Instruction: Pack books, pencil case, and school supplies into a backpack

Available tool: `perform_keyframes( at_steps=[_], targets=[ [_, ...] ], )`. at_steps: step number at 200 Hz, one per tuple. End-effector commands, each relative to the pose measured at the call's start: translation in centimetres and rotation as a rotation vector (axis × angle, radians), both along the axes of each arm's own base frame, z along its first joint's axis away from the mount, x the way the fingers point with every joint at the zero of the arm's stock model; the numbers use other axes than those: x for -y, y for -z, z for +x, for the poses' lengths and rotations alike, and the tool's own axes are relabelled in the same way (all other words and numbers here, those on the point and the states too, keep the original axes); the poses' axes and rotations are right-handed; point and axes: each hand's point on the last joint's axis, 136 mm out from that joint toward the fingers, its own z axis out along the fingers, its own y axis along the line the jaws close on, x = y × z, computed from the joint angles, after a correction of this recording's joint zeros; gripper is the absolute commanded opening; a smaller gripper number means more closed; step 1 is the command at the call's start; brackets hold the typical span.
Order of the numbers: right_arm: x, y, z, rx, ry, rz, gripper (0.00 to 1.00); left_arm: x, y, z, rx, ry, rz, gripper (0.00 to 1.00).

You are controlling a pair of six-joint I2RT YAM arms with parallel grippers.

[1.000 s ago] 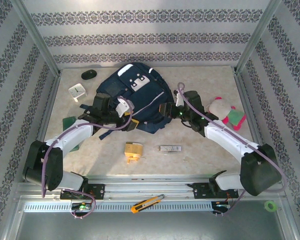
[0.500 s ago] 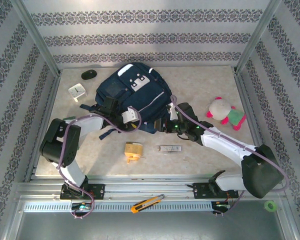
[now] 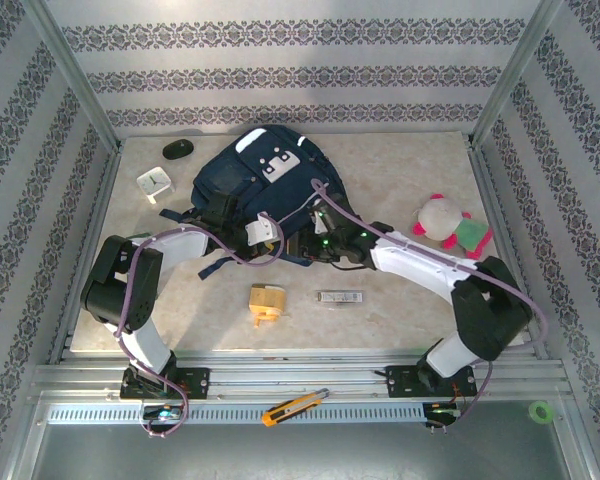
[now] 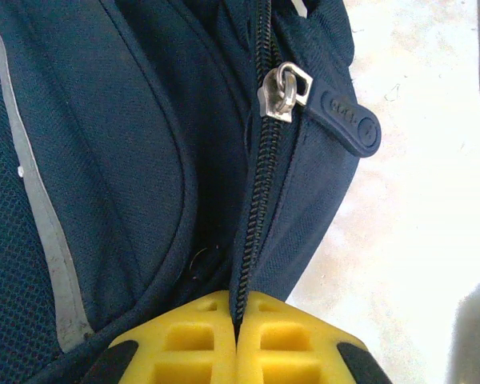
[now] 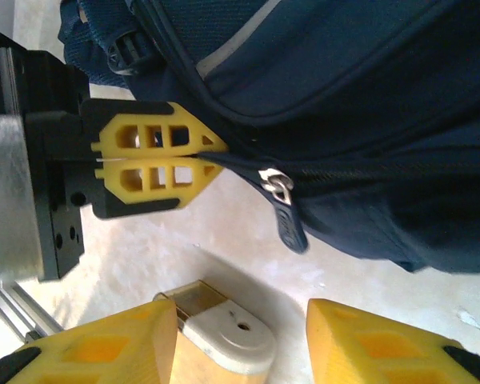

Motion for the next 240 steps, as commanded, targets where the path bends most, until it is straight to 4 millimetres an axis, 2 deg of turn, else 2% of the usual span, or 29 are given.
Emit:
perform_keyframes(
  at_steps=[1,22,59,115,144,179,214,240],
  targets=[
    [0.2,1.1,0.8,-0.039,0.070,-0.068,0.47,0.8,-1.8,-0.4,0.020,0.031,-0.041,0.00],
    [0.6,1.9,1.5,-0.032,0.109,-0.137,0.48,1.0,-2.2,-0.4,0.026,0.029,-0.057,0.00],
    [-0.1,3.2,1.9,-0.026,0.097,-0.197,0.46,1.5,-3.0,-0.2,0.036,0.028,-0.105,0.00],
    [0.6,3.8,3.6,0.028,0.130,-0.242,0.27,1.9,-3.8,-0.2,0.037,0.021,-0.151,0.00],
    [2.0,3.3,4.0,0.059,0.155,-0.266,0.15,1.8,-3.7,0.0,0.036,0.012,-0.148,0.00],
    [4.1,3.4,3.9,0.059,0.181,-0.299,0.05,1.3,-3.0,0.4,0.037,-0.009,-0.097,0.00],
    [7.0,3.6,3.5,0.043,0.212,-0.316,0.02,0.0,-1.1,0.3,0.016,-0.041,-0.002,0.00],
    [9.4,4.2,3.3,0.014,0.235,-0.316,0.01,-0.8,-0.5,0.6,0.013,-0.058,0.040,0.00]
  ],
)
